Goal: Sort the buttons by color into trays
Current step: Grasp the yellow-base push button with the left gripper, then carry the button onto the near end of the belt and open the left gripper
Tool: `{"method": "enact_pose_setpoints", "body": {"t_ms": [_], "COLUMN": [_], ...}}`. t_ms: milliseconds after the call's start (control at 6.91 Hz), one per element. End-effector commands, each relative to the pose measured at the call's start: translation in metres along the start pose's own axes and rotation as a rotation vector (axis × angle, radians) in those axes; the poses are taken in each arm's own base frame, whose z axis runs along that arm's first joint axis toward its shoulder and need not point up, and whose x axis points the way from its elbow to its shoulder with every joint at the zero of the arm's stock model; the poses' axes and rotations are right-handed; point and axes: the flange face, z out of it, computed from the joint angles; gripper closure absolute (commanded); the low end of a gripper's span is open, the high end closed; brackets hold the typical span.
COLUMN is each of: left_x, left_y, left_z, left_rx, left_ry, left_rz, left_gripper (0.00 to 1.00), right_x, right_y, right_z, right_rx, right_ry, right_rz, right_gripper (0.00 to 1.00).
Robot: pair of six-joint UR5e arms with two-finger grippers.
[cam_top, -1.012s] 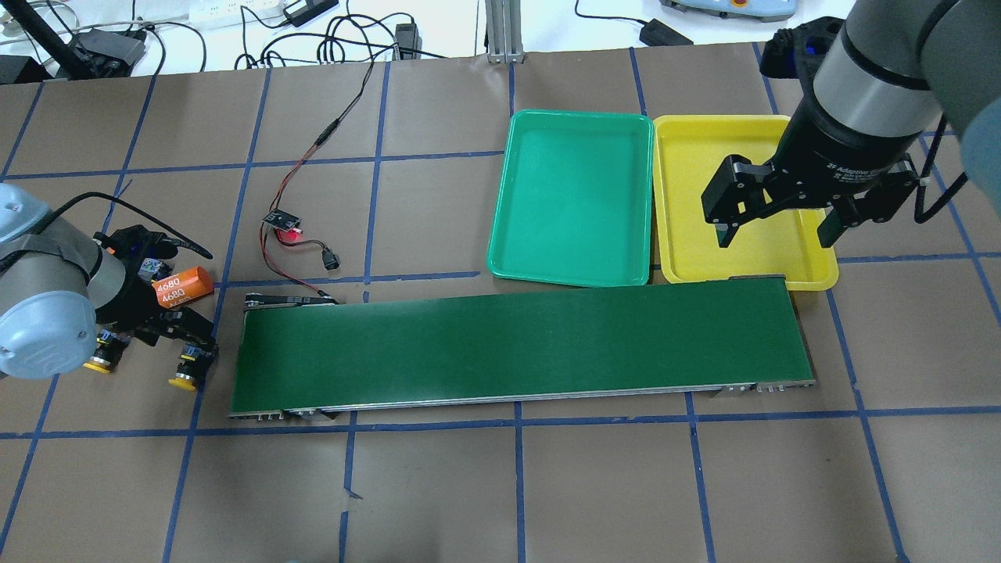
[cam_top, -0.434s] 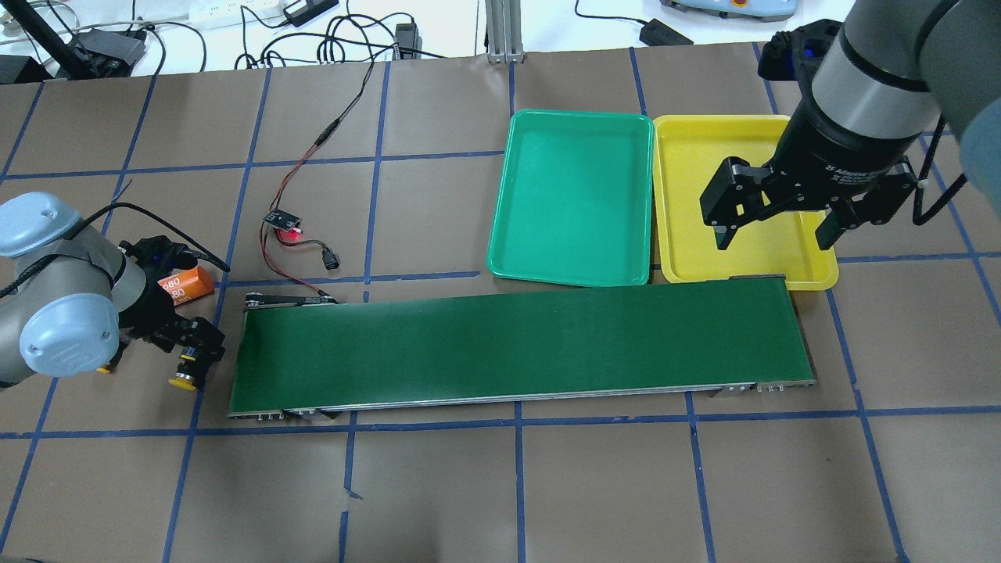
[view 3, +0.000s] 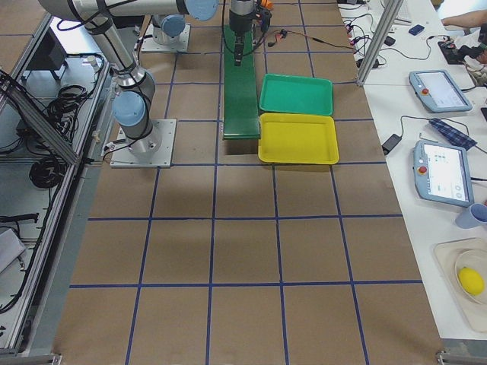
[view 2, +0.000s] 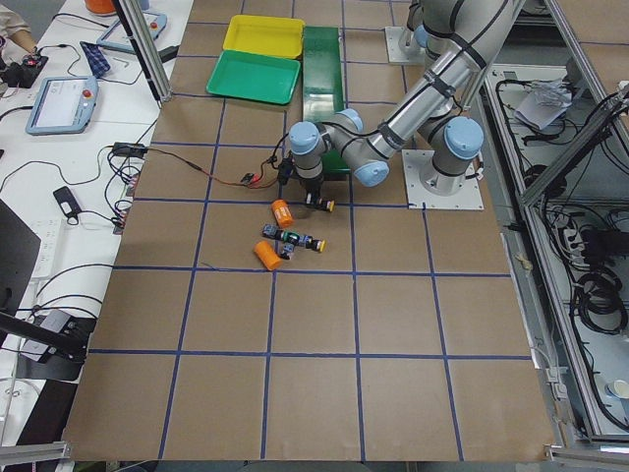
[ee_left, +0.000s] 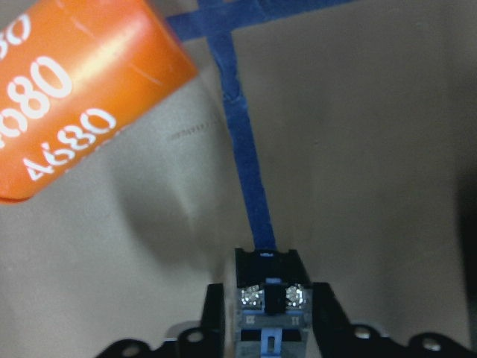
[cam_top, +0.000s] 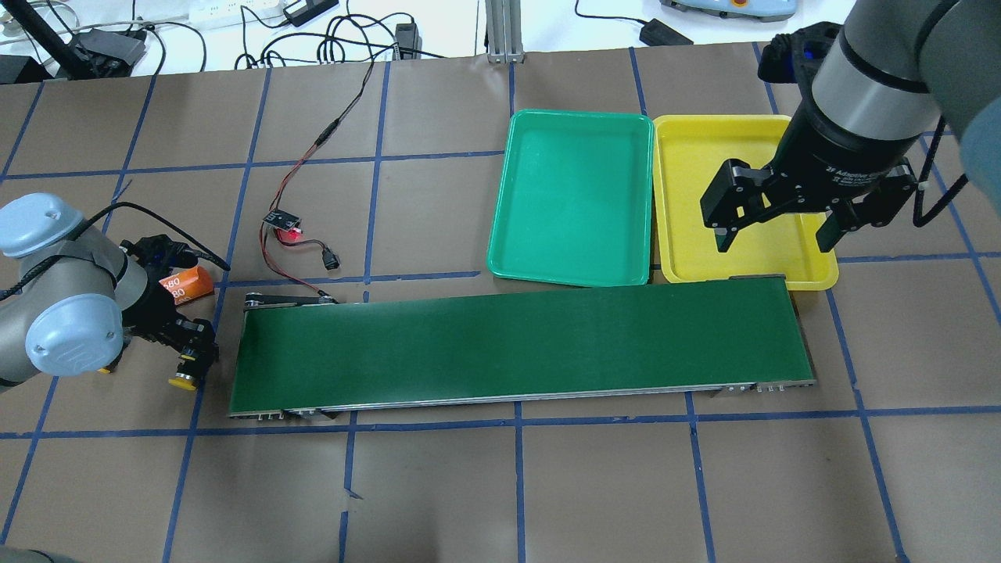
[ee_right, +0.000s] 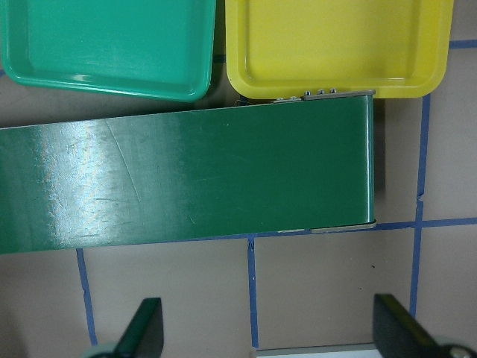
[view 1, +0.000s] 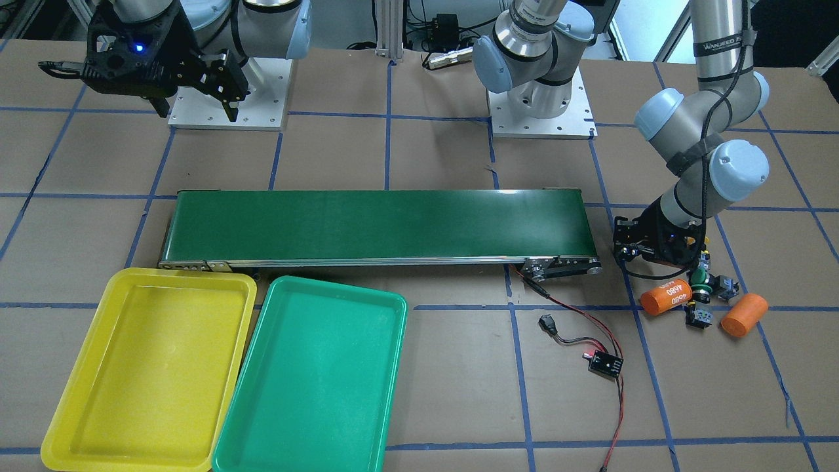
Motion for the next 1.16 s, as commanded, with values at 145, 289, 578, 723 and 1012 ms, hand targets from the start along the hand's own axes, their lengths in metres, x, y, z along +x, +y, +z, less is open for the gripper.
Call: {"method": "enact_pose_setpoints", "body": {"t_ms": [145,289,578,723,1012], "left_x": [-0.003,-0.007,0.067,0.132,0.218], "left_y": [-0.012,-0.019,-0.032,-0.043,-0.046], "left_z": [-0.037,-0.069,-0.107,-0.122,-0.13], "left_rx": [0.028,-0.014,-0.031,-0.009,0.01], "left_ry": [-0.023,0.013,0.004,-0.04,-0.071], "left_rz": [0.006,0.014,0.172,0.303,0.56], "left_gripper": [0.73,0.73,0.73,0.71,0.72], "right_x": [0.002,0.002,0.001,0.0,0.001], "right_y": [0.005,0.005,0.006,0.006,0.006], "right_z": [-0.003,-0.003,-0.004,-0.004,-0.003], "right_rx": [-0.001,0.001,-0.001,0.0,-0.006], "right_ry": [0.011,0.011,0.002,-0.001,0.003], "right_rz": [-0.003,-0.002,-0.002,0.0,0.0], "right_gripper": [0.0,0.0,0.0,0.0,0.0]}}
